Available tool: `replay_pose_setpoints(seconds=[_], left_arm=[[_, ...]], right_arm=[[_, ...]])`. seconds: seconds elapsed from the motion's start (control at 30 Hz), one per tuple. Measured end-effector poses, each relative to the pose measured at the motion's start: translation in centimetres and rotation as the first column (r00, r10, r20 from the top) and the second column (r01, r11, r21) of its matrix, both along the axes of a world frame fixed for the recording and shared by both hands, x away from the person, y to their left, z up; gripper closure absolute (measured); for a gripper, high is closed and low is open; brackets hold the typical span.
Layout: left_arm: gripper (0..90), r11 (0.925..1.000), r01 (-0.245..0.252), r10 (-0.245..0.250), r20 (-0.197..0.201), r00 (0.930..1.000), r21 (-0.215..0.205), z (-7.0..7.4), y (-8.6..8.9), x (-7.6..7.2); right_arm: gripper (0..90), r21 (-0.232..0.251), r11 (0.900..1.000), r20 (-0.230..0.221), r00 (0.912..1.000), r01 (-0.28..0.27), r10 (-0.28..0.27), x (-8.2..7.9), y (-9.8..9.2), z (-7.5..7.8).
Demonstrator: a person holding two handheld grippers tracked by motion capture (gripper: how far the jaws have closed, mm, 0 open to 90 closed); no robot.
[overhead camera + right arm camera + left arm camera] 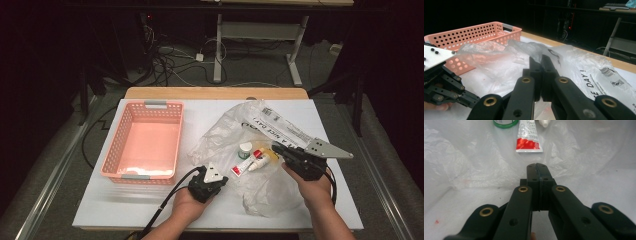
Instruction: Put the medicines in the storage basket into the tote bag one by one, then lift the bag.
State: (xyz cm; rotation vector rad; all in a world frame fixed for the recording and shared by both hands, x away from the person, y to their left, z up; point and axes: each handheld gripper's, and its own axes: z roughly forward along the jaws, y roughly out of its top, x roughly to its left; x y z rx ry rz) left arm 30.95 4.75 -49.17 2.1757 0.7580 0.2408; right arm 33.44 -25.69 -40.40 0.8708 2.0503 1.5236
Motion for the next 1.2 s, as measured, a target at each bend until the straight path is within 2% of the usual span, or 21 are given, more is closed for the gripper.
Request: replay_pose_setpoints(seconds=[0.07,0.17,0.3,0.5,0.67,0.83,1.0,1.2], left_arm=[[88.3,0.9995,-0.011,0.011,0.008,0.9999,-0.029,0.0,0.3,-0.1],[88.3,0.9988,-0.014,0.015,0.019,0.9997,-0.048,0.1,0.5,-0.2],[88.3,0.9974,-0.015,0.015,0.010,0.9998,-0.070,0.2,0.8,-0.1],[88.3,0.9958,-0.011,0.013,0.020,0.9997,-0.091,0.2,1.0,-0.2],[88.2,0.9927,-0.027,0.032,0.047,0.9984,-0.117,0.5,1.4,-0.3],[88.3,0.9900,-0.032,0.045,0.088,0.9951,-0.137,1.4,1.7,-0.5],[88.3,0.9861,-0.049,0.070,0.132,0.9888,-0.159,2.5,2.2,-0.7],[88.3,0.9860,-0.053,0.081,0.178,0.9806,-0.158,3.6,2.3,-0.8]], right_arm=[[90.0,0.005,1.000,0.000,1.0000,0.006,-0.006,0.2,-0.1,0.1],[90.0,0.007,1.000,-0.005,0.9999,0.013,-0.013,0.5,-0.2,-0.1],[90.0,0.007,1.000,0.004,0.9999,0.013,-0.013,0.7,-0.1,0.0],[90.0,0.016,1.000,0.021,0.9996,0.018,-0.019,0.9,-0.2,0.3],[90.0,0.026,0.999,0.025,0.9993,0.026,-0.026,0.8,-0.2,0.6],[90.0,0.029,0.999,0.052,0.9984,0.018,-0.020,0.6,0.1,1.0],[90.0,0.036,0.999,0.070,0.9975,0.006,-0.009,0.4,0.4,1.6],[90.0,0.039,0.999,0.091,0.9958,-0.003,0.000,0.2,0.6,1.9]])
